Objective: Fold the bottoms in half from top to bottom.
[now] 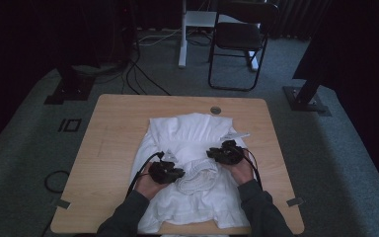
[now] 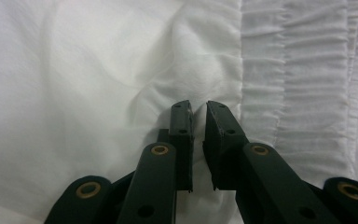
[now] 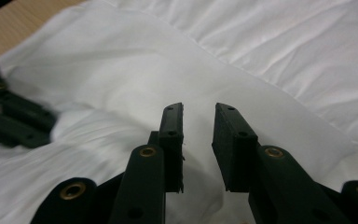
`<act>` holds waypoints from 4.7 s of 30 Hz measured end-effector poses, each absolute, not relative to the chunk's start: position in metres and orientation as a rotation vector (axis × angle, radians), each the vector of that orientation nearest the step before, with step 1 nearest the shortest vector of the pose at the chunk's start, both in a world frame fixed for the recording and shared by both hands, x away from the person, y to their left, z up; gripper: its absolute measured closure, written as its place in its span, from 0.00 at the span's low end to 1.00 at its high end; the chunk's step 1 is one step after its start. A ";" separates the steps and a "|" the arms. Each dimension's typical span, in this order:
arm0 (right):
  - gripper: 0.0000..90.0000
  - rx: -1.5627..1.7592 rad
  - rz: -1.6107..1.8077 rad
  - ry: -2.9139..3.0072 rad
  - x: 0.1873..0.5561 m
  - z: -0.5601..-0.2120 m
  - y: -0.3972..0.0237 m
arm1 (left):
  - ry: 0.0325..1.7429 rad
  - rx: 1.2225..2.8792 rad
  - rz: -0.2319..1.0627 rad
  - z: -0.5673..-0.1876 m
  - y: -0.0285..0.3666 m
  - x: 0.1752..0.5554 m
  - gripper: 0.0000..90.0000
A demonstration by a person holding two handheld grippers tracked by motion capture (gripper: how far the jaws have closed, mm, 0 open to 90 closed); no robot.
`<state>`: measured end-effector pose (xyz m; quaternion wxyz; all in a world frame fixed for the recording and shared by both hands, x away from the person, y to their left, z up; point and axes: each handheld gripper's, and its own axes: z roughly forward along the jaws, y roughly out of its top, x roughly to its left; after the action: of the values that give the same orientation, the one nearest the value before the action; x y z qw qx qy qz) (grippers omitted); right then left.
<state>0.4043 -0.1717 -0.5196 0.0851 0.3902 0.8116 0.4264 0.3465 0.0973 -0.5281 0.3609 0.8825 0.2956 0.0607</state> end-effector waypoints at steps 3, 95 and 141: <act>0.82 1.202 1.242 2.451 0.411 -0.528 -0.168 | 0.771 2.279 0.156 -0.529 0.099 0.346 0.91; 0.99 1.639 1.050 1.892 0.506 -0.508 -0.267 | 1.465 1.766 0.398 -0.511 0.197 0.501 0.97; 0.98 1.511 1.115 1.926 0.513 -0.474 -0.246 | 1.309 1.733 0.287 -0.452 0.202 0.504 0.96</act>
<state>0.5127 -0.2465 -0.4738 0.2239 0.5474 0.6979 0.4039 0.5042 0.2025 -0.4517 0.4578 0.7035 0.5311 0.1163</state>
